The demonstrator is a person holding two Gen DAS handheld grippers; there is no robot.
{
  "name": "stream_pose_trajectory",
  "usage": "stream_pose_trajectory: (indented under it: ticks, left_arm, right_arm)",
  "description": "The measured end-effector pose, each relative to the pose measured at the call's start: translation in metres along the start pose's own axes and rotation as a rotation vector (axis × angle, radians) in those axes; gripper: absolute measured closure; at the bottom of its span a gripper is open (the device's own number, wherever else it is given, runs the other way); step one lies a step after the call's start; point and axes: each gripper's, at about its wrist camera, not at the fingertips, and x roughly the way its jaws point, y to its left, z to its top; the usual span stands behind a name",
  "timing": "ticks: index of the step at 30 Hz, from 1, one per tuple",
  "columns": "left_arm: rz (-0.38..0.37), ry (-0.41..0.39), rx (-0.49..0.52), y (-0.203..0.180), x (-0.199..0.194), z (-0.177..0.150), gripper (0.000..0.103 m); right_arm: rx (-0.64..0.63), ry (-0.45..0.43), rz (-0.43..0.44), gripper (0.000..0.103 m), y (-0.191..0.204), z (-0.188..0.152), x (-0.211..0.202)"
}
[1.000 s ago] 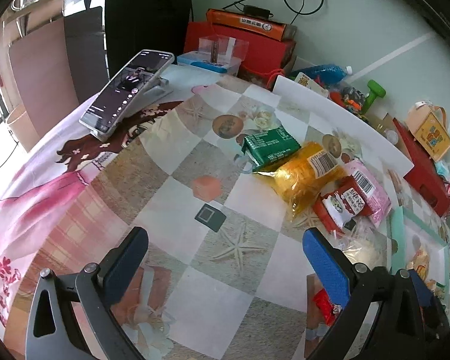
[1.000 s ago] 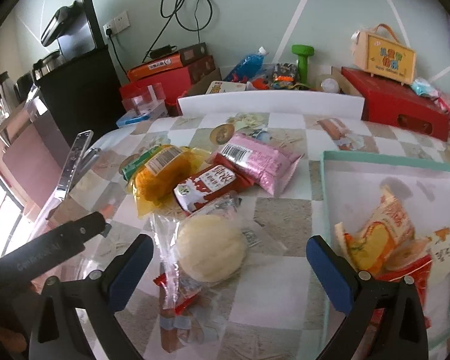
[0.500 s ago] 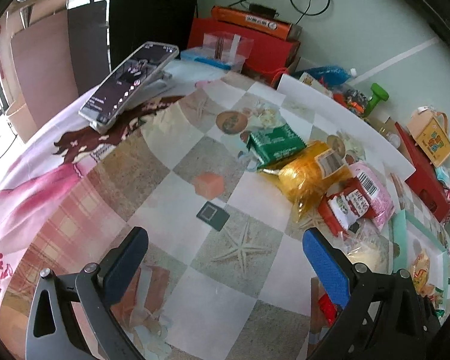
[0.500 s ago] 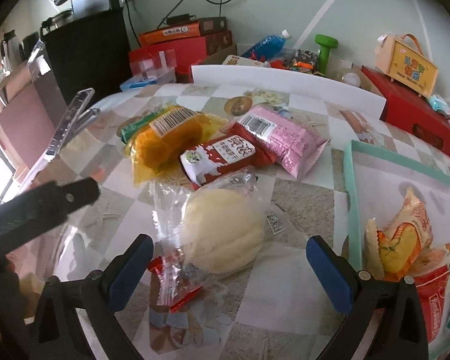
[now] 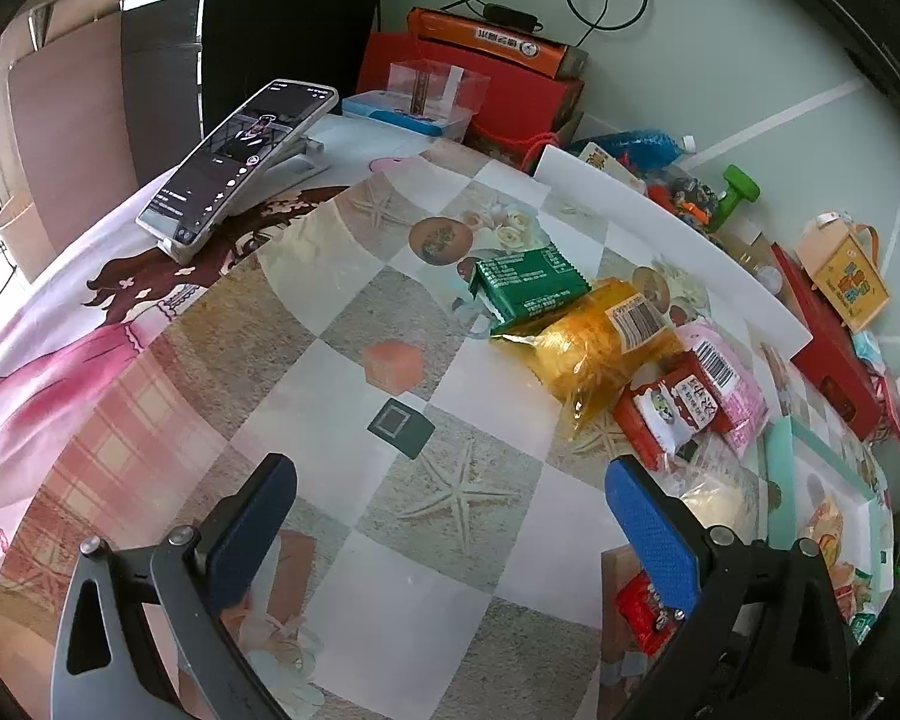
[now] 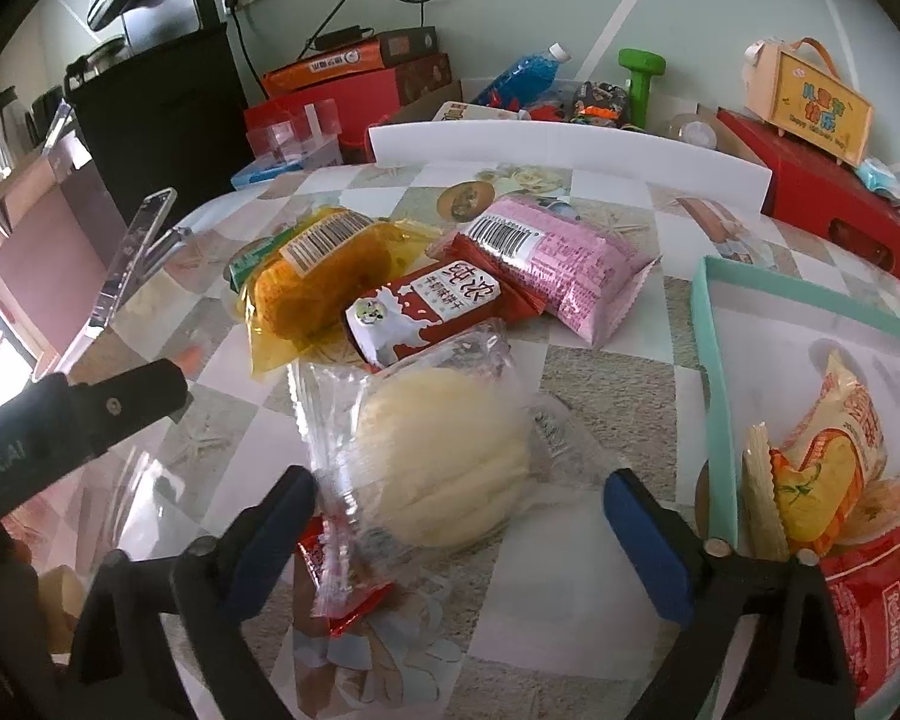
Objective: Organize snacks
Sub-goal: 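Move the left gripper toward the small red candy packet while the right gripper approaches the bagged bun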
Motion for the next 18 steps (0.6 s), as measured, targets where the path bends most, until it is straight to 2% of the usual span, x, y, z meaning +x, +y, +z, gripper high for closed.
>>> stream_pose_trajectory:
  ticks: [5,10,18]
  left_arm:
    - [-0.003,0.036,0.006,-0.002,0.005,-0.001,0.001]
    - [0.0,0.052,0.031,-0.008,0.007,-0.004,0.001]
    - [0.01,0.073,0.05,-0.011,0.01,-0.006,0.001]
  right_arm:
    - [0.024,0.0,0.007,0.02,-0.004,0.0,0.0]
    - [0.038,-0.011,0.004,0.035,-0.008,0.001,-0.004]
    - [0.044,-0.011,0.017,0.047,-0.012,0.0,-0.007]
